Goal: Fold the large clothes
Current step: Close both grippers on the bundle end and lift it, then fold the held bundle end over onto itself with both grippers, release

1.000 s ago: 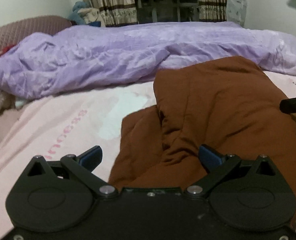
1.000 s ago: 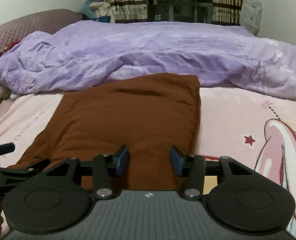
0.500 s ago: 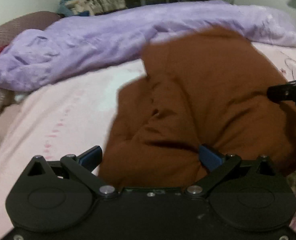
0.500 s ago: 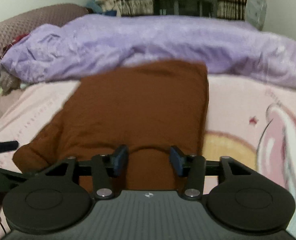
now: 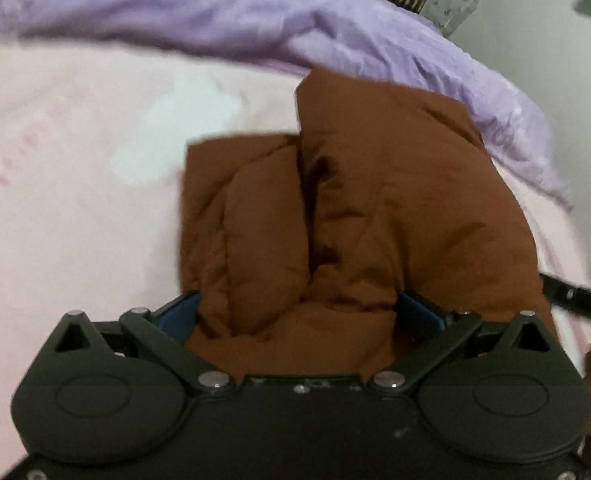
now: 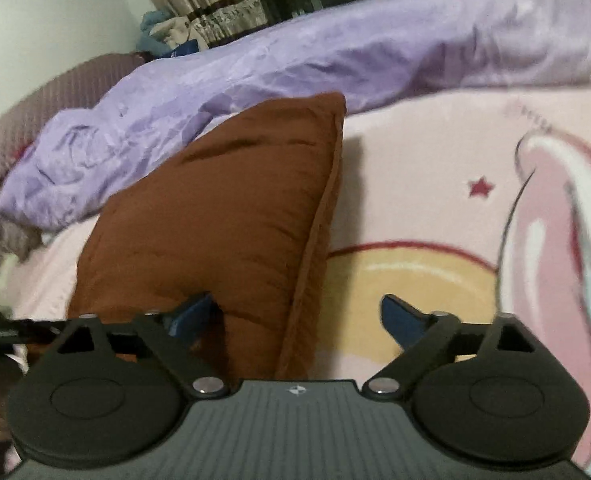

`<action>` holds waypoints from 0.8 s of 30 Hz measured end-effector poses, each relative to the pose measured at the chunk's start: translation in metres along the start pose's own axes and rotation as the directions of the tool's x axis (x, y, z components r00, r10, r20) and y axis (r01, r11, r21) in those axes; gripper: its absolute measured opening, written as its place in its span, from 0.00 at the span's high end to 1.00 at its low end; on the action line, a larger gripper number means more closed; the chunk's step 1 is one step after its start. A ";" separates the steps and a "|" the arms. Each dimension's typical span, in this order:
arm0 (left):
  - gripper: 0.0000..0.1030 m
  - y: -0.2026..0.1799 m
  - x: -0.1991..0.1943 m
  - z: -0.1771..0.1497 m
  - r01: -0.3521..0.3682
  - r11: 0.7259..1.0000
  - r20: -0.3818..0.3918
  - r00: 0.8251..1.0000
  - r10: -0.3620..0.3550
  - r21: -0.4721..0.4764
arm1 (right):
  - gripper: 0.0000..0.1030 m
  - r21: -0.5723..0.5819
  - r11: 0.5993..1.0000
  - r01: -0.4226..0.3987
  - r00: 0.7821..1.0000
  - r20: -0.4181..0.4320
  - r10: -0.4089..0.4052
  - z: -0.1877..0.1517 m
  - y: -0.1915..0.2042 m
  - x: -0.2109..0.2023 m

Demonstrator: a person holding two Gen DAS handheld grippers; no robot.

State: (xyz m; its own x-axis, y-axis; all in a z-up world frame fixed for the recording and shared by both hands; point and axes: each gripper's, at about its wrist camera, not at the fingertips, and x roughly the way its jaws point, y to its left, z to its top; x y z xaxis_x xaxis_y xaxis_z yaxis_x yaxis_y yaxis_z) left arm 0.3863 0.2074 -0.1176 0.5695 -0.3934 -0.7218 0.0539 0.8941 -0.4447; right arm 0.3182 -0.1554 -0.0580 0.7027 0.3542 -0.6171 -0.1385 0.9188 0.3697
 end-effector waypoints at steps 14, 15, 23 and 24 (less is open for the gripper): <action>0.00 0.012 -0.006 -0.006 0.077 0.997 -0.011 0.997 -0.078 -0.017 | 0.00 0.021 0.984 -0.174 0.980 -0.094 0.175 0.003 0.018 0.048; 0.10 0.010 -0.005 -0.007 0.090 0.996 0.001 0.996 -0.090 -0.005 | 0.00 0.018 0.985 -0.170 0.982 -0.086 0.171 0.002 0.020 0.046; 0.70 -0.016 -0.052 -0.005 0.153 0.988 0.165 0.974 -0.153 0.017 | 0.48 -0.016 0.974 -0.225 0.974 -0.038 0.224 0.027 0.020 0.005; 0.70 -0.025 -0.061 -0.004 0.171 0.985 0.187 0.967 -0.174 0.034 | 0.48 -0.022 0.974 -0.226 0.974 -0.022 0.225 0.032 0.018 -0.005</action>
State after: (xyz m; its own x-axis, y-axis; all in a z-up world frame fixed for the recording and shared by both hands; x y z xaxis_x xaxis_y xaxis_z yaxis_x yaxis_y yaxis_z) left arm 0.3471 0.2083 -0.0649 0.6945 -0.4960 -0.5213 0.1782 0.8205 -0.5432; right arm 0.3350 -0.1461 -0.0262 0.6379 0.5560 -0.5329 -0.3091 0.8186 0.4841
